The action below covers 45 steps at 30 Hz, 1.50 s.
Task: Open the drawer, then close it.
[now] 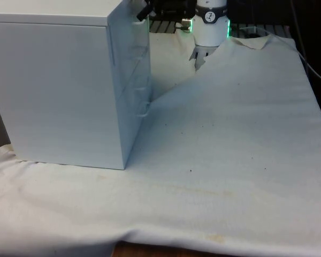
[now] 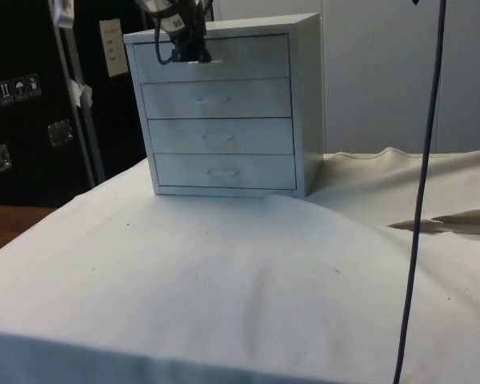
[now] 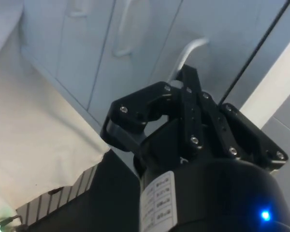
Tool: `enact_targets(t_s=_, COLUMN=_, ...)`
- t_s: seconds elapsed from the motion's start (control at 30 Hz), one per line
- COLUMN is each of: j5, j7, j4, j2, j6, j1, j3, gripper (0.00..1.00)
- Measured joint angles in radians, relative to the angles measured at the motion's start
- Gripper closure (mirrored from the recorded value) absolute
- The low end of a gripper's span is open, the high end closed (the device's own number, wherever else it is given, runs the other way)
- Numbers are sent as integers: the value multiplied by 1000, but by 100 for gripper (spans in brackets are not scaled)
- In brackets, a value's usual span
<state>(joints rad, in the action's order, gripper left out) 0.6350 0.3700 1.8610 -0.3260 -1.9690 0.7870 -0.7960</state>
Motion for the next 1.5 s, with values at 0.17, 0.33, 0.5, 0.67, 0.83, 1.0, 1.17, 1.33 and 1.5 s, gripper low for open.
enact_targets(t_s=0.17, j5=-9, j7=6, j4=0, j2=7, j6=0, j1=3, j3=7, gripper=100)
enact_targets(t_s=0.33, j5=-21, j7=14, j4=-2, j2=14, j6=1, j1=6, j3=20, gripper=100)
enact_targets(t_s=0.5, j5=-34, j7=21, j4=-8, j2=17, j6=5, j1=9, j3=30, gripper=100)
enact_targets(t_s=0.67, j5=-37, j7=10, j4=-9, j2=18, j6=5, j1=4, j3=19, gripper=100)
enact_targets(t_s=0.83, j5=-29, j7=-7, j4=-7, j2=14, j6=2, j1=0, j3=3, gripper=100)
enact_targets(t_s=1.0, j5=-13, j7=-19, j4=-5, j2=8, j6=2, j1=-3, j3=-13, gripper=100)
enact_targets(t_s=1.17, j5=1, j7=-25, j4=-6, j2=9, j6=2, j1=-4, j3=-23, gripper=100)
enact_targets(t_s=1.33, j5=1, j7=-31, j4=-18, j2=18, j6=14, j1=-2, j3=-23, gripper=100)
enact_targets(t_s=1.5, j5=3, j7=-43, j4=-55, j2=50, j6=84, j1=11, j3=-6, gripper=100)
